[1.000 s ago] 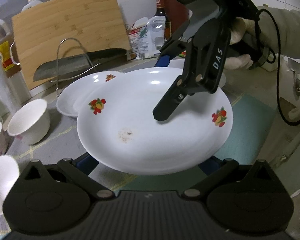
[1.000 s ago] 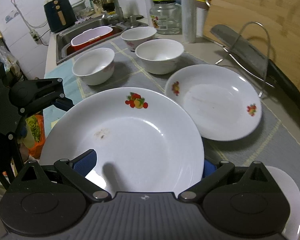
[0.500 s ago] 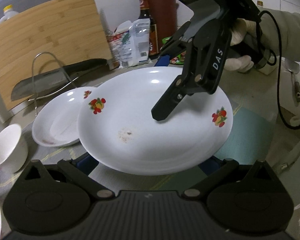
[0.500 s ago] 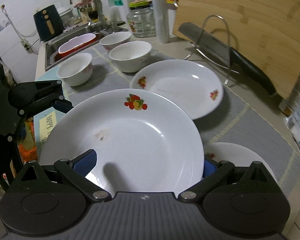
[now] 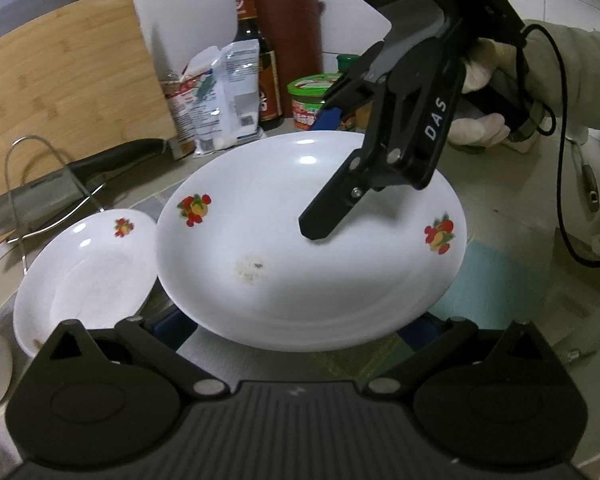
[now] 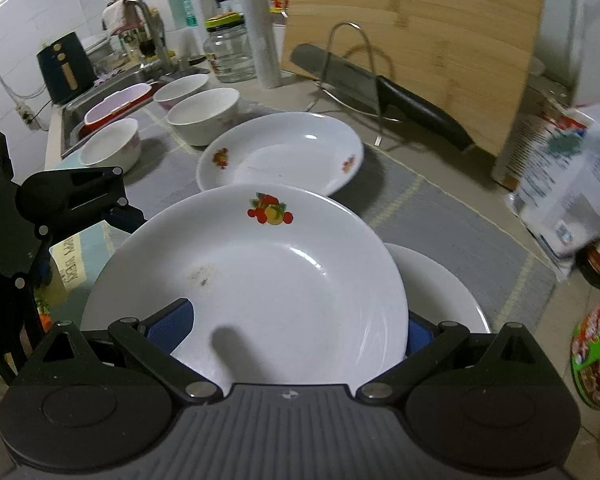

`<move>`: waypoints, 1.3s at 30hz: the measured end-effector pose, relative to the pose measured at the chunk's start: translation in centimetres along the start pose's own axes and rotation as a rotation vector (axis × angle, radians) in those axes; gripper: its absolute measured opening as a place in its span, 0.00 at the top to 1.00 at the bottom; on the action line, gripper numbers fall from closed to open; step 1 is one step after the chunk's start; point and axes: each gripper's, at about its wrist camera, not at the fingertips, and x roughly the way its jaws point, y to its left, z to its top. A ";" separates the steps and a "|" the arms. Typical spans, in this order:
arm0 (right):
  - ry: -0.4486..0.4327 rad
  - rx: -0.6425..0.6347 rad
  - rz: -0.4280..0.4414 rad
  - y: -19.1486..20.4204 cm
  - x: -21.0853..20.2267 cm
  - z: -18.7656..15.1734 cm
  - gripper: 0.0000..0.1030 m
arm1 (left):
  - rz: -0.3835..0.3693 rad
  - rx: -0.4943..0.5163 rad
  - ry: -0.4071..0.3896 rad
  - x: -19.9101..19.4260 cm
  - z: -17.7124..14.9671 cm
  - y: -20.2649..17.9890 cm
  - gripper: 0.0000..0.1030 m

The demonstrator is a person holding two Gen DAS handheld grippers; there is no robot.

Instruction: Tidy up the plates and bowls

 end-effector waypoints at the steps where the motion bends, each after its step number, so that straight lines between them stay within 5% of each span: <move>1: -0.001 0.005 -0.002 -0.2 -0.1 -0.1 0.00 | -0.003 0.003 0.002 0.3 0.2 0.0 0.00; 39: -0.006 0.112 -0.040 -4.8 0.6 -3.0 0.00 | -0.048 0.040 0.073 4.8 2.3 -0.3 0.00</move>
